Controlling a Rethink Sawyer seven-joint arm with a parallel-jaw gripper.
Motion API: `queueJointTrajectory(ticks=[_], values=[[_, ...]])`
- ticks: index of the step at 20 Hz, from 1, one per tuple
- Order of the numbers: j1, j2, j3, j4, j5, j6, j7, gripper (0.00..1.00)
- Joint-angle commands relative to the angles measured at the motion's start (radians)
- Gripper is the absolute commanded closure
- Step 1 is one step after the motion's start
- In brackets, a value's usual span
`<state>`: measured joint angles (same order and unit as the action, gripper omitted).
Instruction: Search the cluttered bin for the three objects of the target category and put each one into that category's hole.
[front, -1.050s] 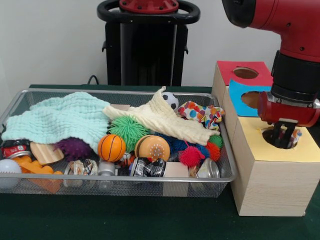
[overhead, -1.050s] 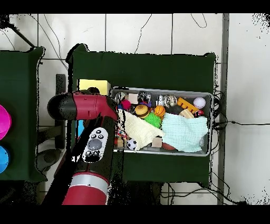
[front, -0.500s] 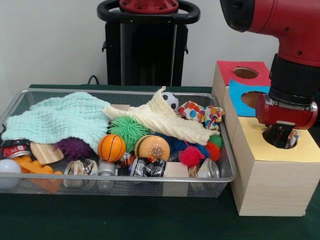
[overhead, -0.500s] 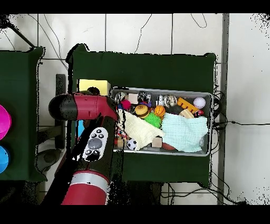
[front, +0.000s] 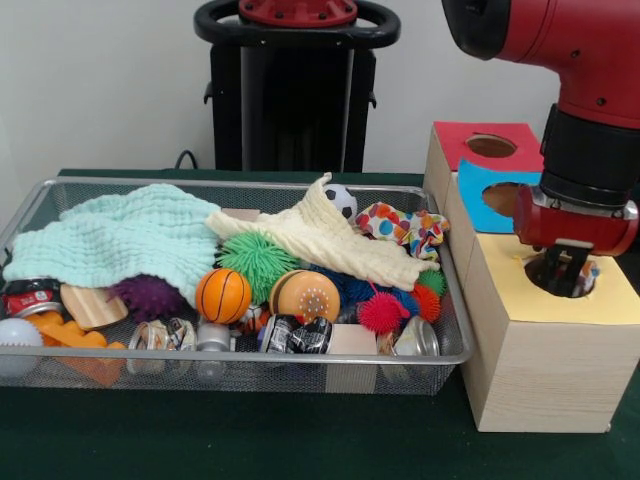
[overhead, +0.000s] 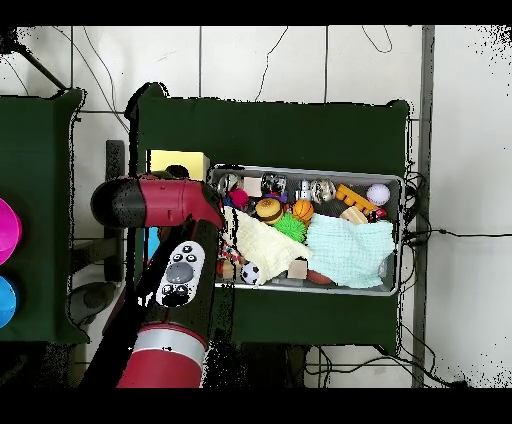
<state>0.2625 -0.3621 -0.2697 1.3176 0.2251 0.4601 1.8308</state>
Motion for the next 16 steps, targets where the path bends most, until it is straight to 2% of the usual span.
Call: queueJointTrajectory(ticks=[1,16], values=[[-0.028,-0.036,0.097,0.053,0.032,0.102,0.159,1.0],[-0.052,-0.114,0.137,0.147,0.035,0.078,0.147,1.0]])
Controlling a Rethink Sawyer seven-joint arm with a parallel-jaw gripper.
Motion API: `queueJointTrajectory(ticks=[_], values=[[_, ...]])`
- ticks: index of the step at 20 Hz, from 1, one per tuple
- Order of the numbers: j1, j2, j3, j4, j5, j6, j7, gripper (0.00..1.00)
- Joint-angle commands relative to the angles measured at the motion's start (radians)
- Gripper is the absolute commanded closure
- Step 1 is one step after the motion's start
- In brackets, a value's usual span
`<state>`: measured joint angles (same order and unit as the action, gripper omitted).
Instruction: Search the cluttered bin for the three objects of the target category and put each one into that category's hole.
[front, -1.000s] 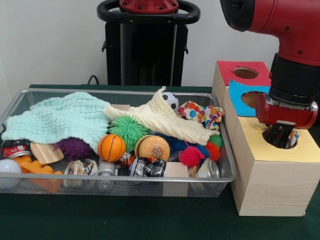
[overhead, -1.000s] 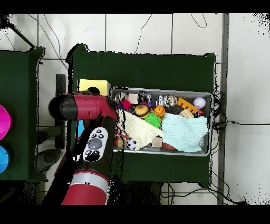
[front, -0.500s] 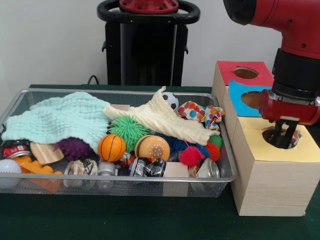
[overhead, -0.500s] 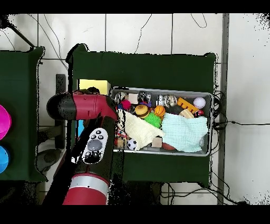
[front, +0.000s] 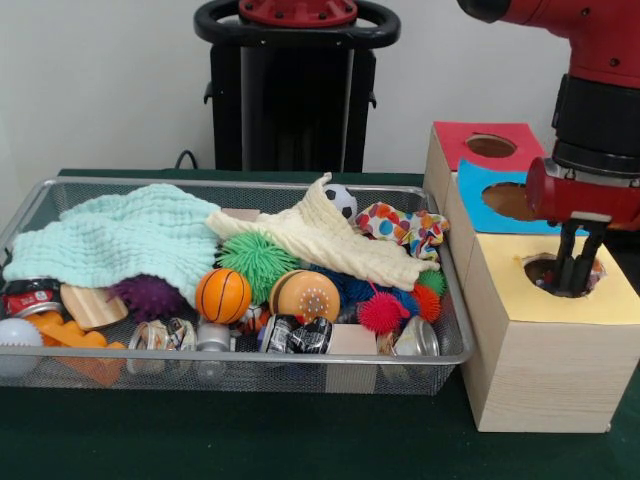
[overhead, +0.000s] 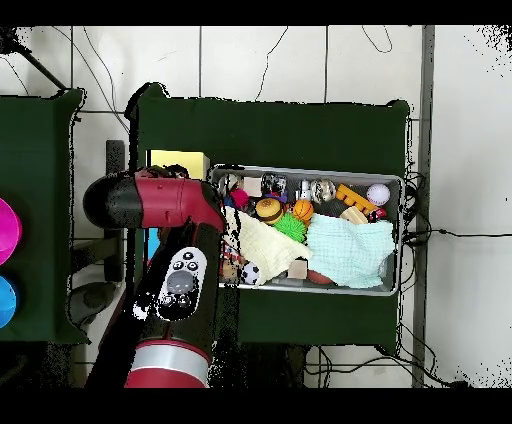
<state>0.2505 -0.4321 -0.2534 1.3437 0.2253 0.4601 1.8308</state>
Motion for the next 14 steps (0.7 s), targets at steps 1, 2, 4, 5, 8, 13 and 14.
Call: queueJointTrajectory(ticks=[1,2,4,5,8,13,14], values=[[-0.04,-0.051,0.122,0.128,0.036,0.079,0.149,1.0],[-0.042,-0.057,0.124,0.134,0.037,0.08,0.151,1.0],[-0.037,-0.063,0.114,0.131,0.035,0.097,0.156,1.0],[-0.037,-0.067,0.113,0.132,0.034,0.102,0.155,1.0],[-0.045,-0.084,0.123,0.15,0.036,0.096,0.147,1.0],[-0.061,-0.104,0.141,0.182,0.041,0.083,0.139,1.0],[-0.063,-0.107,0.143,0.185,0.041,0.082,0.138,1.0]])
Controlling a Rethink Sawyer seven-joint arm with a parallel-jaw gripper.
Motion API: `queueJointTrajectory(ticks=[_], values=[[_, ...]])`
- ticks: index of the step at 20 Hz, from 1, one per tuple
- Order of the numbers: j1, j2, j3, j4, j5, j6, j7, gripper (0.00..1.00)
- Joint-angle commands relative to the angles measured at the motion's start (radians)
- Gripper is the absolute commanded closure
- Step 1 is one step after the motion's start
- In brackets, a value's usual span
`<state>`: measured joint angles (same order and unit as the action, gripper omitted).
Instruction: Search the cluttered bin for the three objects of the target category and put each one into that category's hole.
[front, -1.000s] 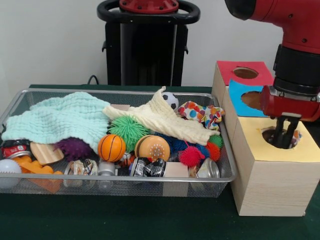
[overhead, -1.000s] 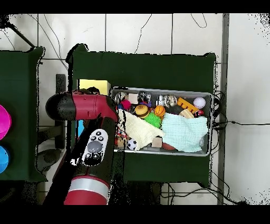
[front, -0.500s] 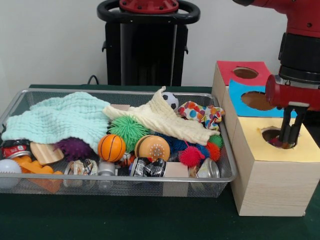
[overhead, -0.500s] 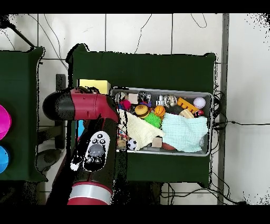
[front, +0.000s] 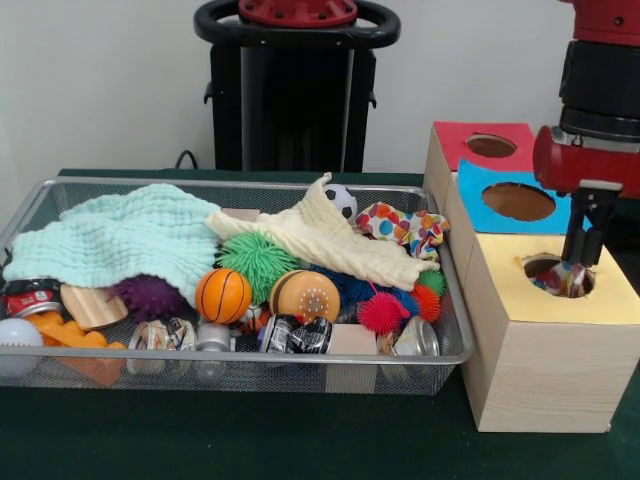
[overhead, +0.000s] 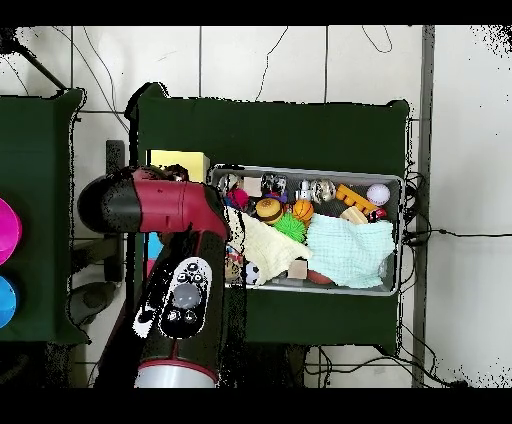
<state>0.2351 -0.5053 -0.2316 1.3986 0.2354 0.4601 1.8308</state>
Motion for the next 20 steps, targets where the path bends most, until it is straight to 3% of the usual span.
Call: queueJointTrajectory(ticks=[1,10,20], values=[[-0.054,-0.039,0.128,0.137,0.033,0.081,0.132,1.0],[-0.102,-0.077,0.182,0.203,0.028,0.028,0.112,1.0],[-0.098,-0.039,0.189,0.178,0.015,-0.041,0.152,1.0]])
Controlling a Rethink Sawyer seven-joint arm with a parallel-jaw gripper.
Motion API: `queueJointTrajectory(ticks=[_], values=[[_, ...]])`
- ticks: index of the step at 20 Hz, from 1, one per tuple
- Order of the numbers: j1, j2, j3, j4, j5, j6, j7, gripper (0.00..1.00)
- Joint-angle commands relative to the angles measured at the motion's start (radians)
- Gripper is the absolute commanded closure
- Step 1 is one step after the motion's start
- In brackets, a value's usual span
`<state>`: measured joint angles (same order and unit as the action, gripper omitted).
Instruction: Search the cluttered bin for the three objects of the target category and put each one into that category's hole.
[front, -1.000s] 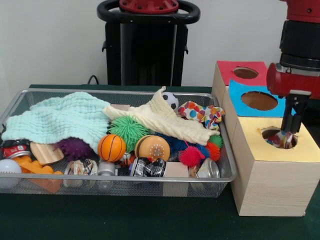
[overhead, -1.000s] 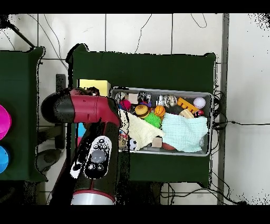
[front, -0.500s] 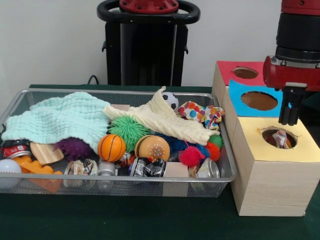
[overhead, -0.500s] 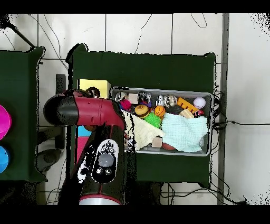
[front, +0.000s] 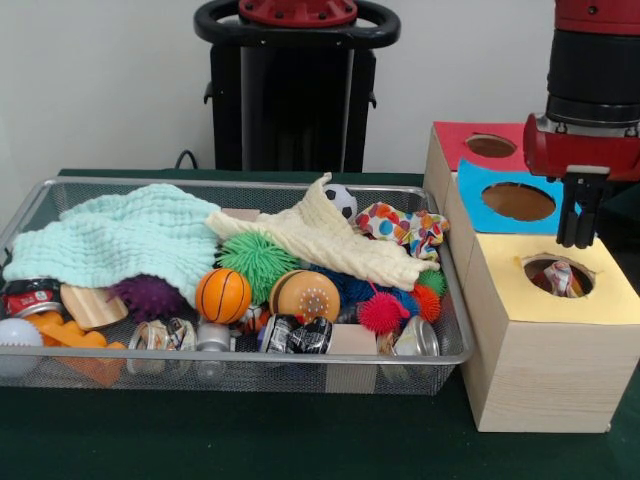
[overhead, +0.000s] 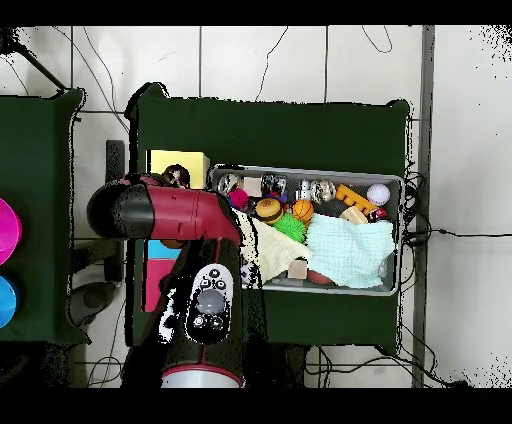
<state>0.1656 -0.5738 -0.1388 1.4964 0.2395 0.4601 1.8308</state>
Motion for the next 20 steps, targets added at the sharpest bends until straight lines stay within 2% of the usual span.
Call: queueJointTrajectory(ticks=[1,4,9,20], values=[[-0.018,0.036,0.084,0.071,0.01,-0.037,0.164,1.0],[0.025,0.059,0.04,0.041,0.007,-0.034,0.203,1.0],[0.034,0.076,0.028,0.023,0.001,-0.043,0.199,1.0],[-0.025,0.101,0.059,0.003,-0.018,-0.083,0.13,1.0]])
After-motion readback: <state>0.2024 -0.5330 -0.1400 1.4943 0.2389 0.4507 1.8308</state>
